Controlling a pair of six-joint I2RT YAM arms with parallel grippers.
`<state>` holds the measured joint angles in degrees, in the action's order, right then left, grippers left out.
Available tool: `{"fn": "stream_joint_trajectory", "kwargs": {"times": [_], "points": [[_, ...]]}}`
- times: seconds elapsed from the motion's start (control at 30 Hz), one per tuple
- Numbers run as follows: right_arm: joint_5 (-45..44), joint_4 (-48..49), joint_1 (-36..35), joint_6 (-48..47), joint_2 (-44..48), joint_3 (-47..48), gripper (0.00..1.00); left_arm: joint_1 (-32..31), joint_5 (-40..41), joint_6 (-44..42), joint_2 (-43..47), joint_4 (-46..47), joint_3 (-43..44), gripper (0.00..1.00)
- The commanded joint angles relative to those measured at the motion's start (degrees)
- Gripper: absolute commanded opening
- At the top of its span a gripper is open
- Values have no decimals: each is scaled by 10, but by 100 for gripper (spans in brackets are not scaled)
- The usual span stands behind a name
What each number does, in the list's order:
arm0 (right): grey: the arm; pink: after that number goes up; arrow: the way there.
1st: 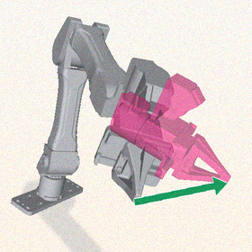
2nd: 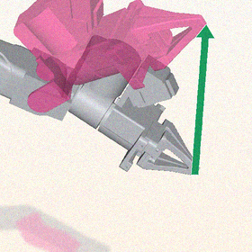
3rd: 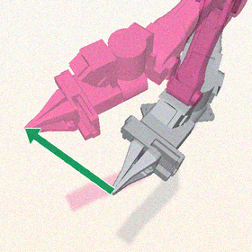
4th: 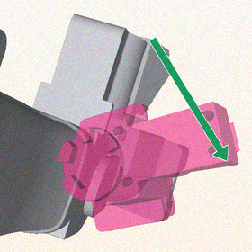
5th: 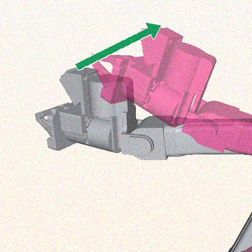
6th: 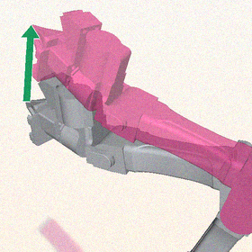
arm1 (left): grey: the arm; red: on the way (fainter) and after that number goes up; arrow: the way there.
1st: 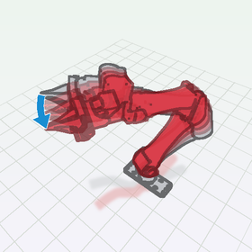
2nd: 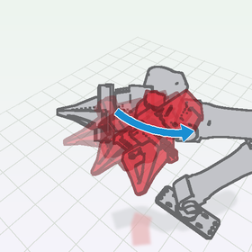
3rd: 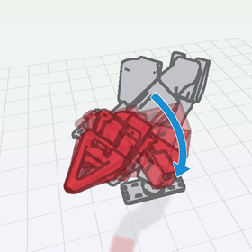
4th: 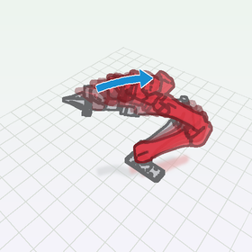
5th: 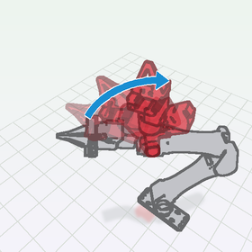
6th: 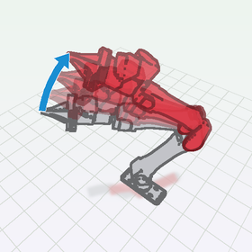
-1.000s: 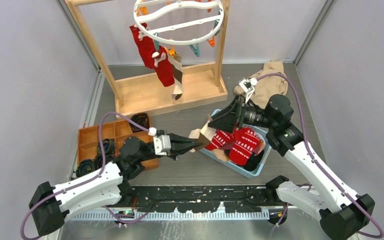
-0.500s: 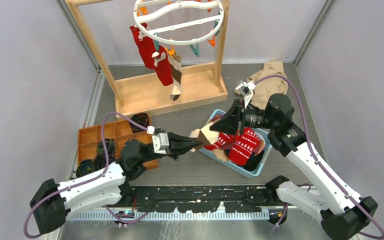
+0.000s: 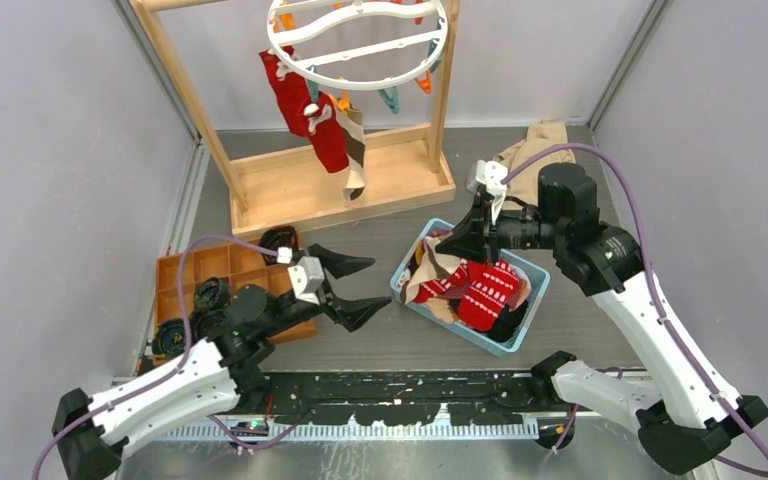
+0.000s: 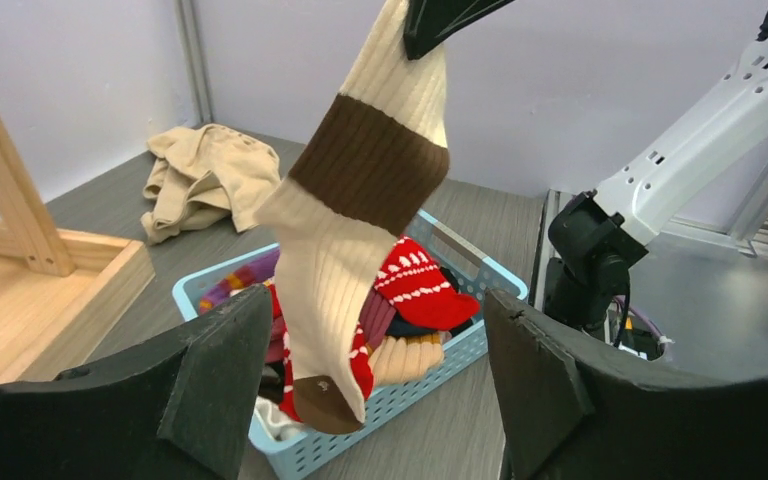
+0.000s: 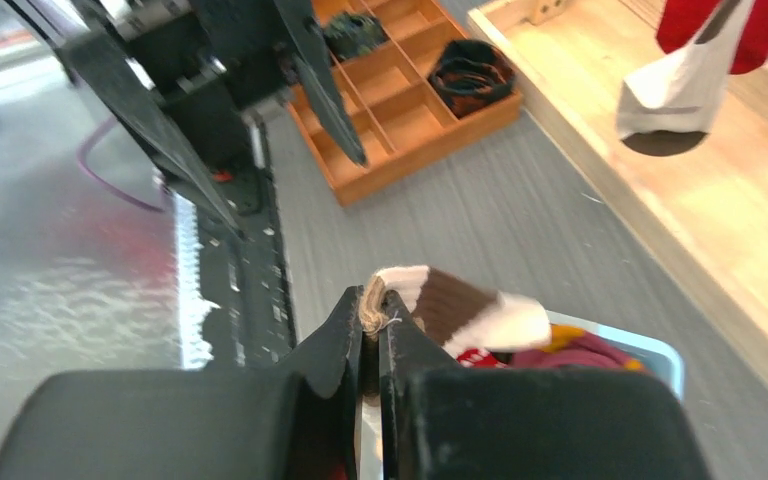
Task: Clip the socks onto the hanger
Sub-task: Pick up the sock from the bin.
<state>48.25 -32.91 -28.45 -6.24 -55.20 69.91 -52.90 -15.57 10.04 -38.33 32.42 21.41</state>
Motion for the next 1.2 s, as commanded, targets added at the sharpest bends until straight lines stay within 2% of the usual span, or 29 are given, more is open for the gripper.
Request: {"fn": "stream_joint_trajectory", "kwargs": {"times": [0.0, 0.1, 0.2, 0.33, 0.6, 0.73, 1.0, 1.1, 1.17], "points": [[-41, -175, -2, -222, -35, 73, 1, 1, 10, -39, 72, -142, 38, 79], [-31, -231, -2, -293, -60, 103, 1, 1, -30, -83, 75, -194, 73, 78], [-22, -254, -2, -337, -71, 118, 1, 1, -66, -120, 31, -225, 119, 75], [-5, -265, -5, -360, -85, 134, 1, 0, -101, -154, -56, -224, 176, 71], [11, -267, -18, -367, -88, 140, 2, 0, -108, -235, -195, -185, 250, 70], [13, -264, -22, -363, -88, 139, 2, 0, -122, -234, -247, -144, 272, 68], [12, -261, -23, -356, -83, 129, 2, 0, -135, -185, -304, -67, 283, 53], [12, -258, -24, -350, -82, 126, 2, 0, -157, -165, -308, -42, 277, 50], [11, -257, -23, -349, -82, 125, 2, 0, -178, -154, -309, -29, 272, 44]]}}
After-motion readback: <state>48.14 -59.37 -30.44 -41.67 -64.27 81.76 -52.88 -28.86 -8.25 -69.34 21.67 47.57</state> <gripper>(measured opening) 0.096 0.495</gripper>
